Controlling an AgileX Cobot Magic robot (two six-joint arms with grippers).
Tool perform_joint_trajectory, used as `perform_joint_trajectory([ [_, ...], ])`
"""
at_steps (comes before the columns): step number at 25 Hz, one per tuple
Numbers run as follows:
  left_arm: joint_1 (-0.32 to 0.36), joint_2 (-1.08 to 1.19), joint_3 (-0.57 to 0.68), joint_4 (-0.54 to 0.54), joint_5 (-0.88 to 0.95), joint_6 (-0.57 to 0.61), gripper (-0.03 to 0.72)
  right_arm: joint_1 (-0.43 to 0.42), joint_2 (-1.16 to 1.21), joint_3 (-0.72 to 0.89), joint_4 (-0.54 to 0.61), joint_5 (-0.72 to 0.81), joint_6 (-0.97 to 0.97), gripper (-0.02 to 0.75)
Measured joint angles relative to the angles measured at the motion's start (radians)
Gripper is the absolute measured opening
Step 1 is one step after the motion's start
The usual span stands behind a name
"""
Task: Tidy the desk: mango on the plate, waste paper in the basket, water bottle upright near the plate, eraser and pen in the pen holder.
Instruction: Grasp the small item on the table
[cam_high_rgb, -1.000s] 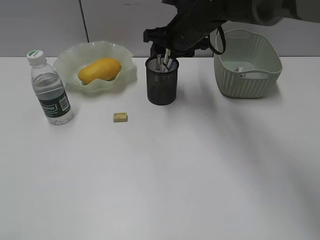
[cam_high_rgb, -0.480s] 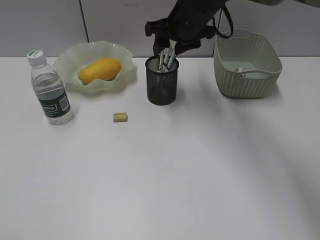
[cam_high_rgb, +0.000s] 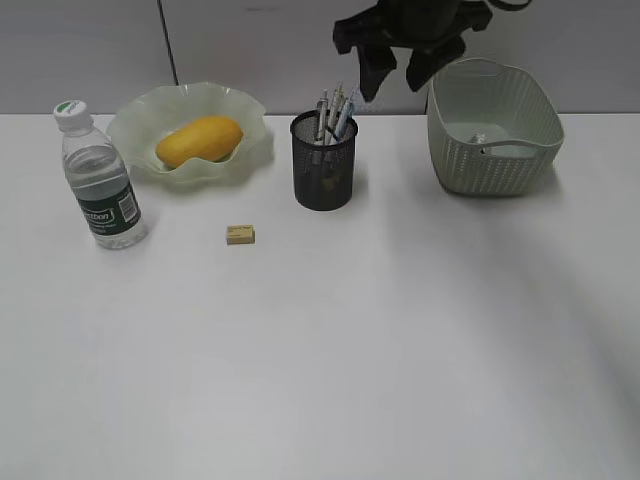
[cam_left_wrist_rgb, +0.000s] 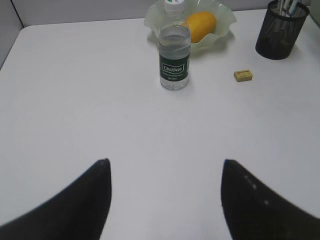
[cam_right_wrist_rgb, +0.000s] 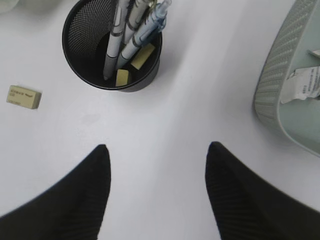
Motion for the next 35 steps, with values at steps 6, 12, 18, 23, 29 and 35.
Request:
perform_joint_trajectory([
  [6, 0.000, 0.000, 0.000, 0.000, 0.000, 0.000, 0.520, 0.000, -0.101, 0.062, -0.008, 0.003, 0.000, 0.479],
  [12, 0.000, 0.000, 0.000, 0.000, 0.000, 0.000, 0.519, 0.000, -0.283, 0.248, -0.009, 0.003, 0.000, 0.479],
  [18, 0.000, 0.000, 0.000, 0.000, 0.000, 0.000, 0.519, 0.005, -0.524, 0.560, -0.002, 0.003, -0.001, 0.478],
  [23, 0.000, 0.000, 0.000, 0.001, 0.000, 0.000, 0.519, 0.008, -0.735, 0.857, 0.001, -0.041, -0.001, 0.478],
  [29, 0.000, 0.000, 0.000, 0.001, 0.000, 0.000, 0.519, 0.008, -0.990, 1.134, 0.002, -0.103, -0.001, 0.478],
  [35, 0.000, 0.000, 0.000, 0.001, 0.000, 0.000, 0.519, 0.008, -1.292, 1.314, 0.003, -0.142, -0.001, 0.478],
])
